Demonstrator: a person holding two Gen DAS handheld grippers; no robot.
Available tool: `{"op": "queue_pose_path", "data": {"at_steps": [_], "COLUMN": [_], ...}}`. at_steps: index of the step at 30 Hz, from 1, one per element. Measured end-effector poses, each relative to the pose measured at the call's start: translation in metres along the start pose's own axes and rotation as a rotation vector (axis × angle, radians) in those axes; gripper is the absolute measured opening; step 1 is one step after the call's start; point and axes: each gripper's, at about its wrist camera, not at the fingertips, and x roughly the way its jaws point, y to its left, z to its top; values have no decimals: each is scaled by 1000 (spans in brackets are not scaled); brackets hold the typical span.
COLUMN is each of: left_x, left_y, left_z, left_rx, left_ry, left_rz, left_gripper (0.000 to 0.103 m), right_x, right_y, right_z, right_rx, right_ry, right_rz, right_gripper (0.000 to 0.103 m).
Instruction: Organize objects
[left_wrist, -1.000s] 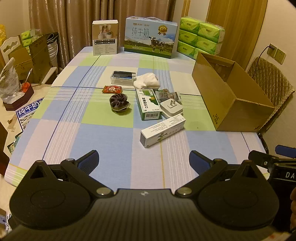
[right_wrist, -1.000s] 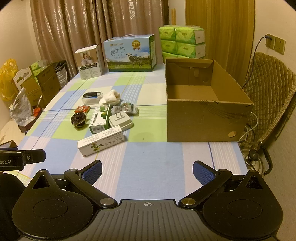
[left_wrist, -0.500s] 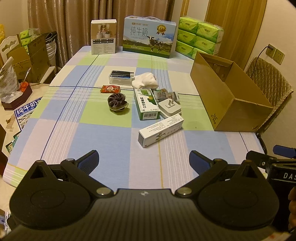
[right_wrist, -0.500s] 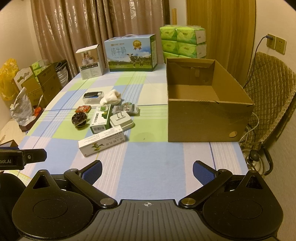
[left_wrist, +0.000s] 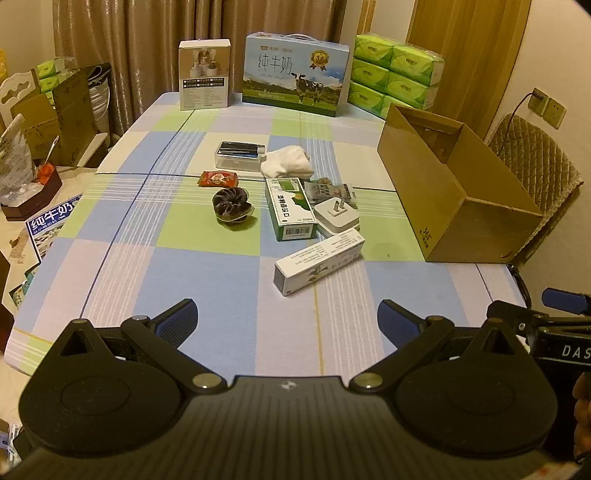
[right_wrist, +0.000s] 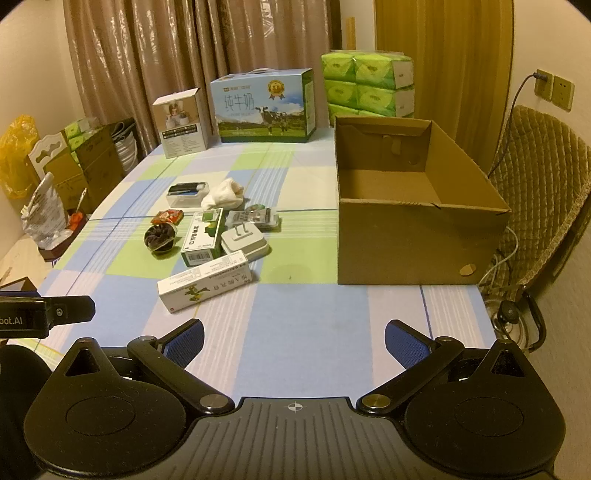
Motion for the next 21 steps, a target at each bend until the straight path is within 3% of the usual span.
{"op": "queue_pose_path", "data": {"at_steps": [21], "left_x": [2], "left_y": [5], "left_z": [-2], "left_rx": [-23], "left_ry": [11], "left_rz": [-50], "left_gripper": [102], "right_x": [4], "right_y": [1], "right_z": [-1], "right_rx": [1], "right_ry": [5], "right_rz": [0], "right_gripper": [101]}}
